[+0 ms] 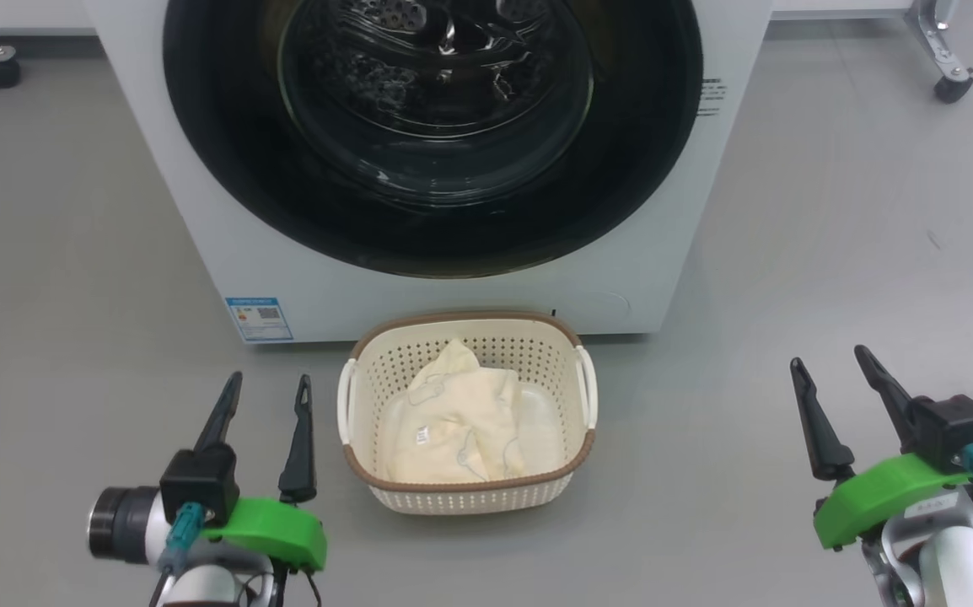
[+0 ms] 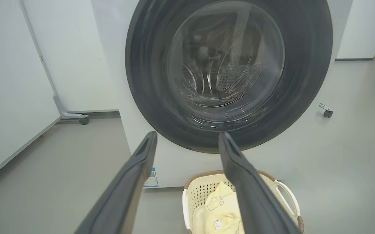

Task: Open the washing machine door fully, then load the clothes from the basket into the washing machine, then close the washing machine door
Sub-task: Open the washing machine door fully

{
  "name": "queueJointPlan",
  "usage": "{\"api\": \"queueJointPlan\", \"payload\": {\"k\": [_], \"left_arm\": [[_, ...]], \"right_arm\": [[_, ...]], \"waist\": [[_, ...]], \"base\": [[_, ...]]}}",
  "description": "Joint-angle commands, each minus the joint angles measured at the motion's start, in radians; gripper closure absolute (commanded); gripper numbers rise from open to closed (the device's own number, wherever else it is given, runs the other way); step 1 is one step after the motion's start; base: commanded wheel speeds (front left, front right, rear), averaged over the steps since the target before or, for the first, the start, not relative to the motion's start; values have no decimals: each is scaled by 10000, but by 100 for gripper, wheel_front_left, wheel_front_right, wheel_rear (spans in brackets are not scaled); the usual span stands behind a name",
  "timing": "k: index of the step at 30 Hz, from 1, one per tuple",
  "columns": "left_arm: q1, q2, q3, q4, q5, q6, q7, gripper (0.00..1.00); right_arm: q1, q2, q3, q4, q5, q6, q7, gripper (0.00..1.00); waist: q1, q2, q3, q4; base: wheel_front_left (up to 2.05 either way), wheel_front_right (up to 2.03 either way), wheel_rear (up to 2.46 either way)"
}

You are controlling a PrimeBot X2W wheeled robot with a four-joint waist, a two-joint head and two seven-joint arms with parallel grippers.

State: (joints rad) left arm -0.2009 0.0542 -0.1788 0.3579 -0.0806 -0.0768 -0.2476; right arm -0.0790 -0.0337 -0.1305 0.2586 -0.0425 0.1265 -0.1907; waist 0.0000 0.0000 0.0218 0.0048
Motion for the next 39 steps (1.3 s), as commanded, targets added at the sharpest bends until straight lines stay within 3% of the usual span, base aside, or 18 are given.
{"api": "queueJointPlan", "payload": {"k": [1,23,39], "left_arm": [[-535,125,292,-326,74,53,-141,0],[-584,127,208,-596,20,20,-141,0],[-572,138,175,-551,53,18,-141,0]], "right_arm": [[-543,-166,163,-347,68,42,-122,0],[-621,-166,47,-355,54,42,-139,0],[-676,-166,66,-304,72,42,-184,0]], "waist": [[0,0,12,-7],[0,0,120,-124],[0,0,172,-165]], "base": [[123,123,-246],[118,118,-236],[26,26,-52]]}}
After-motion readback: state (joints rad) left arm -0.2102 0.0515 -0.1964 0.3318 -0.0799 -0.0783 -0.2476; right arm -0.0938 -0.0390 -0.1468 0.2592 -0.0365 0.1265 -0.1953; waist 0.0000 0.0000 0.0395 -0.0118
